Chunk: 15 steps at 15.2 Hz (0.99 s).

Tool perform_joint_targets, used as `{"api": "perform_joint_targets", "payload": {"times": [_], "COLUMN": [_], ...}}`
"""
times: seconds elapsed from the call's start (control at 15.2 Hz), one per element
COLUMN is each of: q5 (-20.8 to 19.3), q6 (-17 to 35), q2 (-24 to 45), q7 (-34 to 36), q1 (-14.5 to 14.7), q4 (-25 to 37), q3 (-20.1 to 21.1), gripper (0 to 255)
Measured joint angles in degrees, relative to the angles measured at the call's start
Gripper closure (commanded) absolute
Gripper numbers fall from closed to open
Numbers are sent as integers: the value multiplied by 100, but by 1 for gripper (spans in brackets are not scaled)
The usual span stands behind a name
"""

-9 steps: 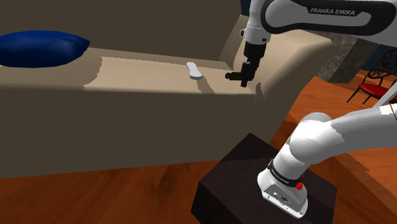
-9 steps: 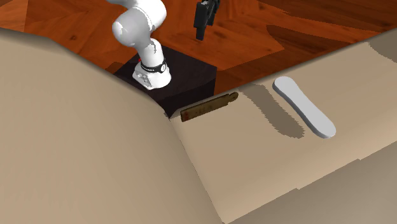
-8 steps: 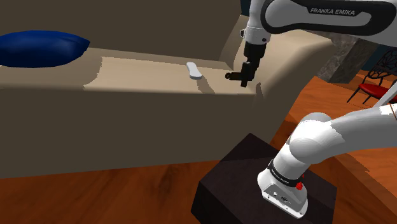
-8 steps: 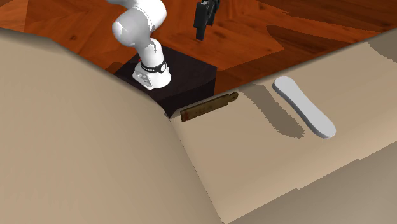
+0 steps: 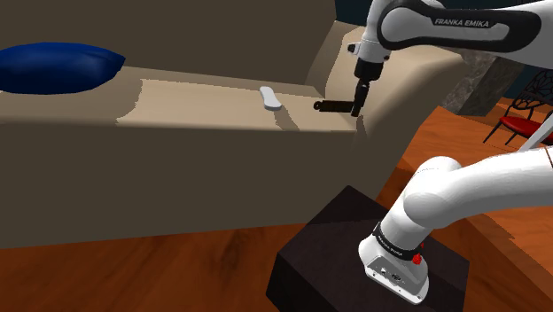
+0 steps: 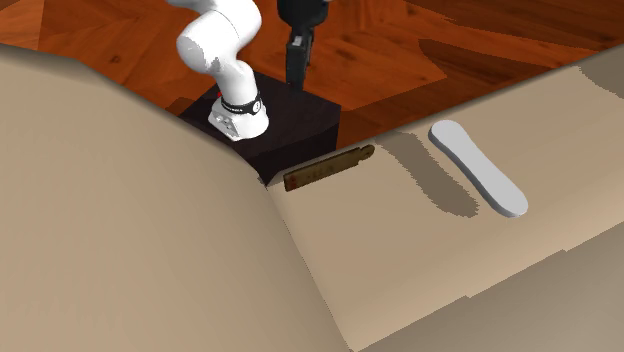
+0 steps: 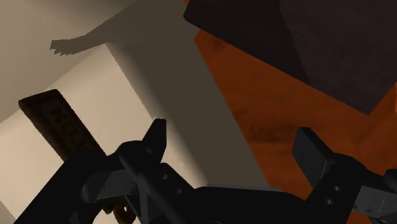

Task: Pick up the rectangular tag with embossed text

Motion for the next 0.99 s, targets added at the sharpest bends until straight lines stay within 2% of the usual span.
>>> {"api": "perform_joint_targets", "payload": {"times": [0.33, 0.53, 0.86, 0.99], "q5": [-355, -438, -155, -27], "q6": [377, 690, 1107, 1222], "q2": [388, 763, 1768, 2033], "q7": [-1638, -2631, -4349, -4789], "q1": [161, 343, 885, 1024], "q4": [332, 577, 1374, 1544], "q3": [-990, -1614, -2683, -2948], "gripper": [0, 0, 0, 0]}}
